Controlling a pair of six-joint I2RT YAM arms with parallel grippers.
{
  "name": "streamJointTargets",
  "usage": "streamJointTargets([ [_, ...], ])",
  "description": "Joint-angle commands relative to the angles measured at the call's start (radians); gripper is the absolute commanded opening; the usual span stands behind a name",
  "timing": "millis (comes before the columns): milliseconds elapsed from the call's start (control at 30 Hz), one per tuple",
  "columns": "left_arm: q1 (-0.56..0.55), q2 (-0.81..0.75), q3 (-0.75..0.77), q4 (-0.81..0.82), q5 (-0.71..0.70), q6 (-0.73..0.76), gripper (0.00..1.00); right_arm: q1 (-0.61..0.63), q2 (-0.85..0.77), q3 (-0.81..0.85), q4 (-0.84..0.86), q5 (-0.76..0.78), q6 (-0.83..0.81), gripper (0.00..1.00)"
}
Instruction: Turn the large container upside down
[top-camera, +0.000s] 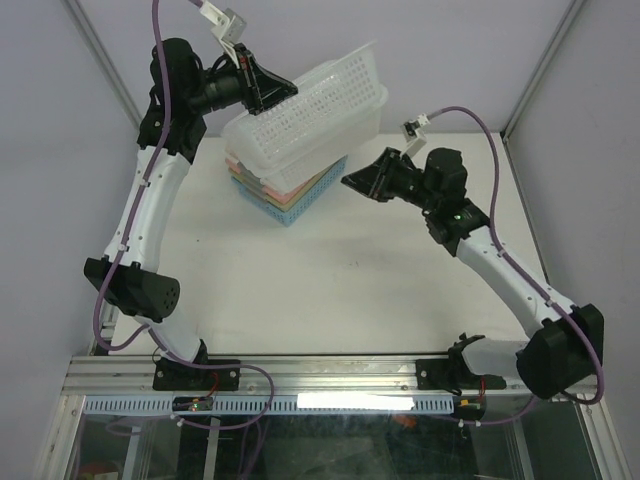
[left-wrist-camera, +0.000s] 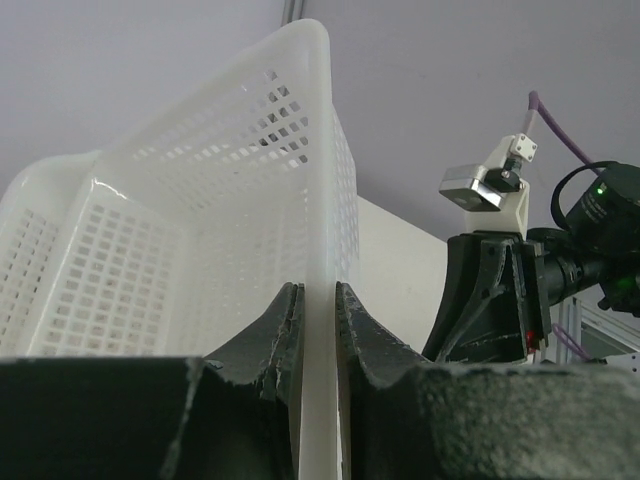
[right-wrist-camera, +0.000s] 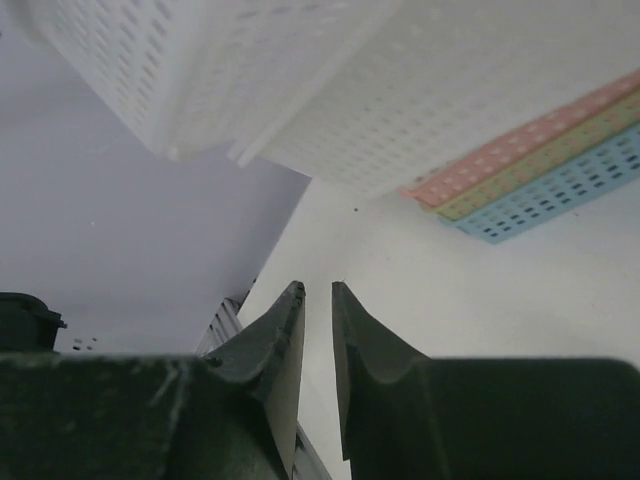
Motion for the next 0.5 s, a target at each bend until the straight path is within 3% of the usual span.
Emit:
streamJointTargets([
  [0,-0.003,-0.084,-0.03,0.082,-0.007,-0.027,0.0,0.088,0.087,0.121,0.215,0.066,0.067,0.19],
  [133,-0.003,-0.097,-0.02,0.089,-0.009,-0.031,0.0,0.119,0.169,0.18,0.304,0.075,0.12,0.19],
  [467,-0.002,-0.157,0.041,0.102,-0.019,-0.026,0.0,0.152,0.278,0.309,0.324,0.112,0.129,0.23],
])
